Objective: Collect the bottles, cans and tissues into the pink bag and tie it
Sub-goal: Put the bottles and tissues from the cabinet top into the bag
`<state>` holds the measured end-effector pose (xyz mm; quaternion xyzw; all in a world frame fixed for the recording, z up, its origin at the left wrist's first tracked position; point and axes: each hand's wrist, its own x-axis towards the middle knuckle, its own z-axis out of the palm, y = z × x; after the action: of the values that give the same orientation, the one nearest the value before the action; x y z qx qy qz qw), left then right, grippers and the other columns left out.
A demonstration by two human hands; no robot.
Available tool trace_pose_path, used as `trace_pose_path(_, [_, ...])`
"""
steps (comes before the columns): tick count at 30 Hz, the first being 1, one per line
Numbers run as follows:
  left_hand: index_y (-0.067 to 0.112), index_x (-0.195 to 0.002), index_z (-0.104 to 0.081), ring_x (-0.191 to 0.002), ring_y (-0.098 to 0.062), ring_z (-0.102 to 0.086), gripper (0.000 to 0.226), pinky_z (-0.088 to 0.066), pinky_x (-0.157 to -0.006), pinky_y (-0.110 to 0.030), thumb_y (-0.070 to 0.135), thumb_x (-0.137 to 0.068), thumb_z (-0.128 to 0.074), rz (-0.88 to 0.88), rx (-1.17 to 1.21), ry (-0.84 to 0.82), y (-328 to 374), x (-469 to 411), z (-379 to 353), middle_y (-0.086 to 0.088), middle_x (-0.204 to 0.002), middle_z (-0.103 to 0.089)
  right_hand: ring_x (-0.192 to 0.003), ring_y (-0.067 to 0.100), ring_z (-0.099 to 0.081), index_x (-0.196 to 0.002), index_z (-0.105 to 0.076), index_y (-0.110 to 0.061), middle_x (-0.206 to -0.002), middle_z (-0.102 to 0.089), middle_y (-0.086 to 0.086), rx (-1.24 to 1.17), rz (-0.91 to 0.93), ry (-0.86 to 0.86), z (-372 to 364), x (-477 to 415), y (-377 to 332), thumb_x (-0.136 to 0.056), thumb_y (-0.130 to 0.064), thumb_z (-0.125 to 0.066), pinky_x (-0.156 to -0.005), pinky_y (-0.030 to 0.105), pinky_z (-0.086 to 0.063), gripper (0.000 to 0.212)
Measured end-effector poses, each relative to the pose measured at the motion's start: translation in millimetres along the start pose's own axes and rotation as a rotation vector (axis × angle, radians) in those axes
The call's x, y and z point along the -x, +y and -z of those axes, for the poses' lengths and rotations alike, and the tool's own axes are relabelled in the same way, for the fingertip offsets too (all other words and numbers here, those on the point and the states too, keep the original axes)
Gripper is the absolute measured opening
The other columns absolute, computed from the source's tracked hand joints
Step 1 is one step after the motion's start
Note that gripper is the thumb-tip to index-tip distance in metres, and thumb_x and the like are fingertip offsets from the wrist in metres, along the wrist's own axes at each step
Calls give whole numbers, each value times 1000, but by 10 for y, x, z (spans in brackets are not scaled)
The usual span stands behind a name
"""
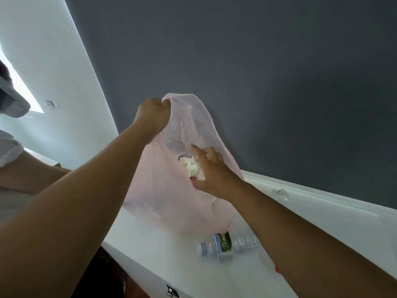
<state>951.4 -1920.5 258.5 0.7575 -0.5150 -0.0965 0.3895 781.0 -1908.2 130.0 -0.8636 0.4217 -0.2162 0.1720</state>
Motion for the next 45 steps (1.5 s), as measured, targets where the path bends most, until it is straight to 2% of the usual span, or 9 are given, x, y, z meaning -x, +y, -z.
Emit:
trace_pose_path(2, [12,-86,-61,-59,-17,-43,33,-34,-52,-25,33,-95,-37,-19,4,-39,-49,-65,13,-8,-83,-55,-138,24,-20,-150,-5,-42,-154,-15,-2,45,-36,-67,-36,-4,69,-80,-47,-71,-108,42,-34,97])
trace_pose_path(8, [11,-73,-49,-55,-19,-41,35,-33,-51,-26,32,-98,-37,-88,-33,-71,-239,-228,-86,-4,-67,-47,-123,31,-48,-143,-40,-22,-137,-51,10,233,-279,593,67,476,957,-93,-40,-54,-100,46,-43,55])
trace_pose_path(14, [-5,-96,-65,-57,-21,-43,48,-36,-54,-28,33,-99,-36,-94,-111,-78,-492,-278,-176,-15,-82,-55,-145,47,-2,-150,-9,-43,-162,9,6,464,-825,-170,-243,921,1501,-77,-76,-51,-110,64,-19,90])
trace_pose_path(18, [-11,-100,-66,-59,-24,-42,52,-36,-55,-31,33,-100,-37,-99,-169,-37,-550,-263,-197,-15,-79,-53,-125,39,-40,-150,-14,-38,-158,0,6,242,-945,-55,-289,910,1502,-83,-36,-63,-91,43,-47,84])
trace_pose_path(28, [-7,-97,-68,-96,-38,-59,48,-39,-77,-31,28,-101,-35,-62,-181,29,-377,-214,-91,-25,-101,-66,-138,14,-28,-149,-24,-28,-156,-15,7,-254,-35,780,495,-52,318,-82,-28,-69,-98,9,-36,81])
trace_pose_path(31, [-5,-96,-68,-84,-31,-54,48,-38,-73,-29,30,-101,-36,-8,-139,40,-379,-172,-17,-19,-96,-65,-141,11,-24,-148,-25,-31,-157,-11,4,-284,163,673,128,-228,-166,-80,-21,-70,-95,1,-32,82])
trace_pose_path(37, [-1,-93,-68,-81,-31,-57,50,-43,-68,-32,33,-100,-33,44,-72,78,-437,-55,162,-14,-88,-64,-140,34,-33,-150,-12,-41,-163,-5,2,71,250,234,-706,-502,-224,-92,-35,-58,-108,50,-40,74])
trace_pose_path(41, [-3,-97,-68,-83,-32,-58,50,-46,-74,-34,32,-100,-34,37,-81,96,-534,-77,186,-16,-93,-65,-148,30,-8,-149,-8,-47,-161,14,-8,99,183,-209,-833,-532,-110,-88,-15,-63,-102,42,-42,88])
trace_pose_path(45, [-4,-103,-67,-101,-41,-60,46,-47,-88,-40,29,-101,-35,1,-96,159,-606,-186,139,-25,-108,-66,-128,26,-45,-140,-45,-26,-144,-41,4,-5,204,74,-445,-497,-47,-86,-31,-68,-98,43,-46,59])
